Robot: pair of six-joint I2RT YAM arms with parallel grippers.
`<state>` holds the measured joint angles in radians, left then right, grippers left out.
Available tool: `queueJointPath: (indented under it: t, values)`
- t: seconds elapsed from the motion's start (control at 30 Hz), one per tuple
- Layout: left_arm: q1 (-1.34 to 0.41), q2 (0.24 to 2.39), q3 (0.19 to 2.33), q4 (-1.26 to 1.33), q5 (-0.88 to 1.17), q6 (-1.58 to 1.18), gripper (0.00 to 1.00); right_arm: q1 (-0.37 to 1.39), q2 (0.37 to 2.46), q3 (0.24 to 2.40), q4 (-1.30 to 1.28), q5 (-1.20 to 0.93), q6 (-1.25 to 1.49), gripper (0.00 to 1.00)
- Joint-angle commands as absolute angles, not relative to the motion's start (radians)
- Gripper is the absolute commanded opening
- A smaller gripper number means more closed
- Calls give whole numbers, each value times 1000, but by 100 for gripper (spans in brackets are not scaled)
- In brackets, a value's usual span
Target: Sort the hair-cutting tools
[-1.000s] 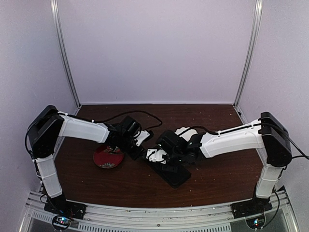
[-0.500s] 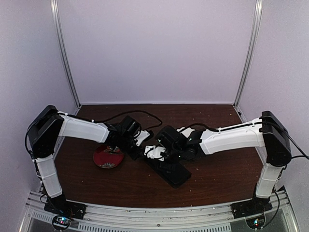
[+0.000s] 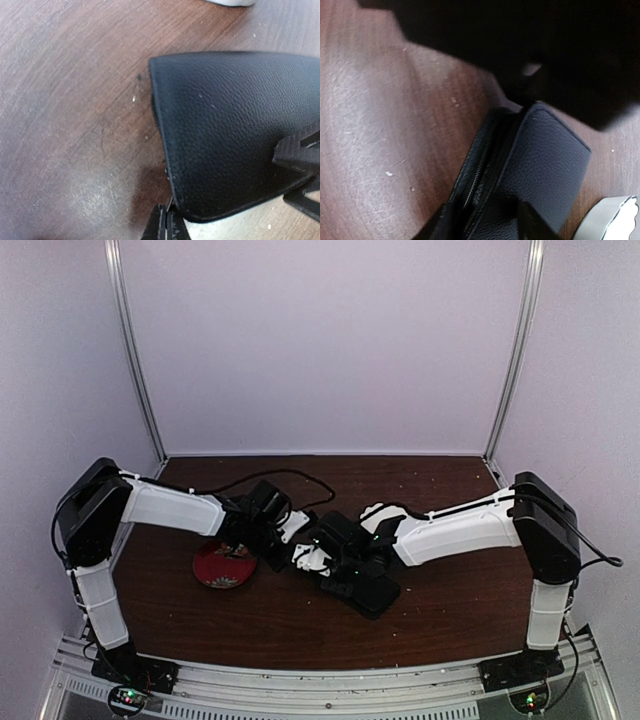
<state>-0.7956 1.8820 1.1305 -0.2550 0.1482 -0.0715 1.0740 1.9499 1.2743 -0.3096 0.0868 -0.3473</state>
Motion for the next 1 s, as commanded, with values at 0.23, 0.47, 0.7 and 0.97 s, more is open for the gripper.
queueJointPath:
  t: [0.23, 0.47, 0.7, 0.97]
  values:
    - [-804, 1727, 937, -174, 318, -164, 0, 1017, 1977, 1287, -293, 178, -256, 1]
    - [-815, 1786, 1009, -26, 445, -279, 0, 1036, 1994, 1312, -333, 105, -239, 0]
    - [-807, 1809, 1071, -219, 264, -232, 0, 1039, 1830, 1291, -529, -180, -406, 32]
    - [-764, 1821, 1094, -304, 131, -179, 0, 936, 1546, 1013, -607, -179, -959, 46]
